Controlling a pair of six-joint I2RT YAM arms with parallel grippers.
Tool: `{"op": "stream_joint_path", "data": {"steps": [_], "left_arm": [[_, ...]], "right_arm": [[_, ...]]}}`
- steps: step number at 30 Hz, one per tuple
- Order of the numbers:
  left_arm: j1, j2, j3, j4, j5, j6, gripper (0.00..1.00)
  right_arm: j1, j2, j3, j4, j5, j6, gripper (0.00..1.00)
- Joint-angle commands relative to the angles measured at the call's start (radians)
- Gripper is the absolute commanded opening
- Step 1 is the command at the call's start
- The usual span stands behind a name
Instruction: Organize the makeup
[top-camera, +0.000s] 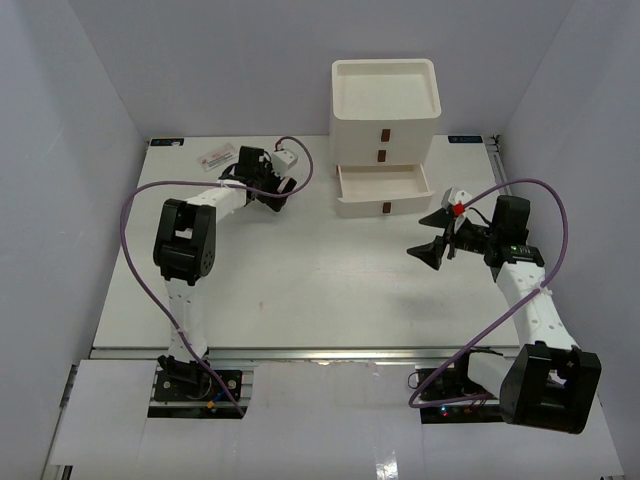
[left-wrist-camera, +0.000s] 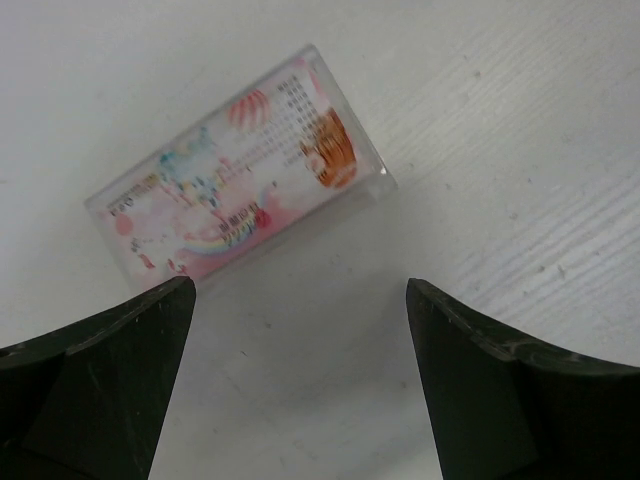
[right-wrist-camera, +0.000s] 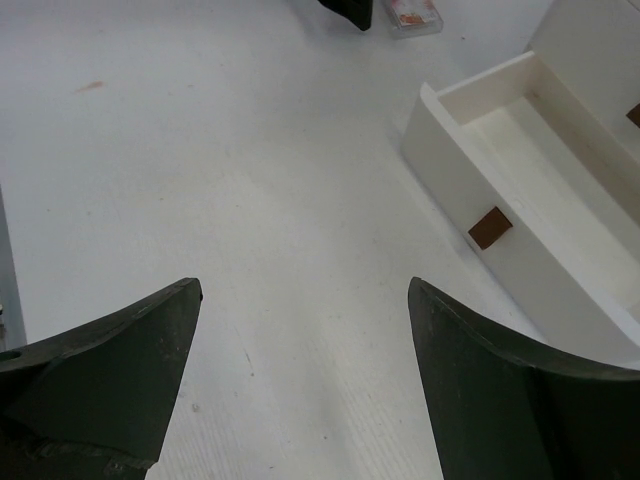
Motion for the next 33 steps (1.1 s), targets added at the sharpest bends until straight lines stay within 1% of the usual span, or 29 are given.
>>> {"op": "stream_joint_path", "data": {"steps": [1,7,11,15,17,19,26,33], "left_arm": [[0.0,0.018,0.074,0.02,-0.006,0.109,0.98],[0.009,0.069,0.122,0.018,0.013,0.158,0.98],[0.02,0.087,0.16,0.017,0.061,0.171,0.98],[0.023,0.09,0.184,-0.003,0.131,0.288,0.98],[0.024,0.097,0.198,-0.012,0.141,0.344,0.98],[0.029,0.112,0.227,-0.037,0.164,0.37,0.98],[0.06,0.184,0.305,-0.104,0.241,0.386,0.98],[0.097,0.22,0.334,-0.152,0.331,0.369,0.97]], "right_arm": [[-0.006,-0.03,-0.003,0.007,-0.093,-0.031,0.9],[-0.02,-0.019,-0.012,0.033,-0.094,-0.001,0.9],[-0.03,-0.025,-0.018,0.049,-0.089,0.016,0.9],[-0.041,-0.027,-0.018,0.061,-0.094,0.032,0.9],[-0.046,-0.028,-0.02,0.064,-0.098,0.037,0.9],[-0.053,-0.03,-0.021,0.069,-0.1,0.043,0.9],[-0.069,-0.027,-0.024,0.082,-0.111,0.06,0.9],[-0.081,-0.026,-0.02,0.09,-0.116,0.084,0.9]]}}
